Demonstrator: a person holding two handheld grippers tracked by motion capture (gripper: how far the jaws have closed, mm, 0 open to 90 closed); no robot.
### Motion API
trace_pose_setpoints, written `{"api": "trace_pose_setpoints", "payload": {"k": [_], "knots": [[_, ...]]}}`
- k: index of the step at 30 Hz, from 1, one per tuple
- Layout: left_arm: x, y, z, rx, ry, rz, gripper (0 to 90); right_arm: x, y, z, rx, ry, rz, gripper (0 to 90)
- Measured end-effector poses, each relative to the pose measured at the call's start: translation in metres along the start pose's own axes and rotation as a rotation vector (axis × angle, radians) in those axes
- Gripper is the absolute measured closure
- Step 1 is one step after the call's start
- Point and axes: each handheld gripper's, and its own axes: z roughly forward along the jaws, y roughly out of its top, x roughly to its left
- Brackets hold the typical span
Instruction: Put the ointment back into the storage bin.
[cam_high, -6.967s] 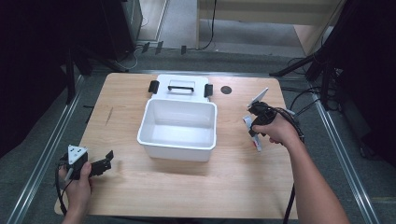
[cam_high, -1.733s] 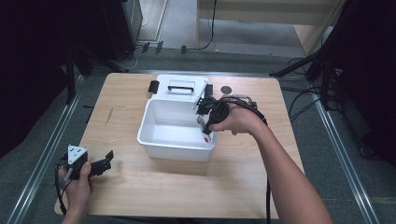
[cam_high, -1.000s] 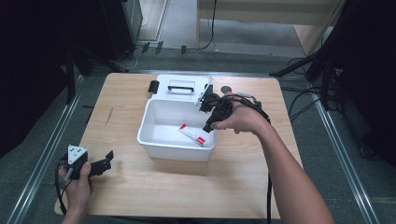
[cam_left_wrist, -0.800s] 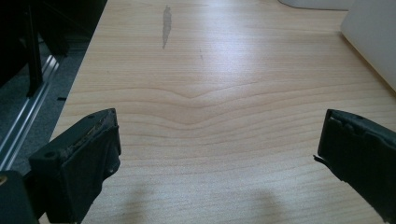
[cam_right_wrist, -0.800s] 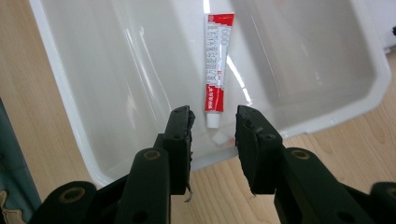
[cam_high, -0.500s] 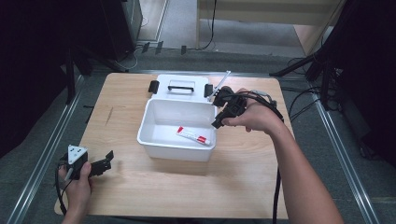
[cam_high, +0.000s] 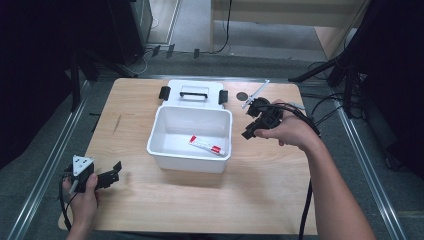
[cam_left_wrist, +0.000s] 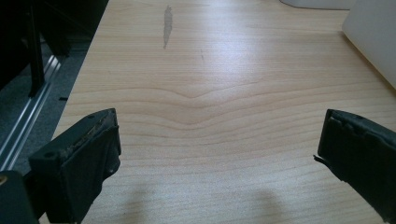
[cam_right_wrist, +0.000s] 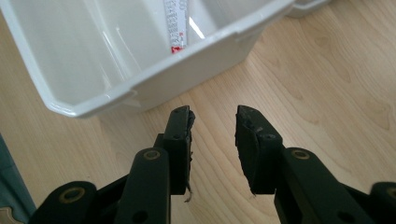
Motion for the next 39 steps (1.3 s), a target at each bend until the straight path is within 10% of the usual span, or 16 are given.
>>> {"api": "trace_pose_setpoints", "payload": {"k": [11,39], "knots": [[0.0,0.0,0.0,0.001,0.001,0.001,0.0,-0.017,-0.041,0.011,-0.079,-0.03,0.094,57.2],[0.0,0.0,0.0,-0.002,0.003,-0.002,0.0,-0.018,-0.168,0.053,-0.516,-0.367,0.405,13.2]]}}
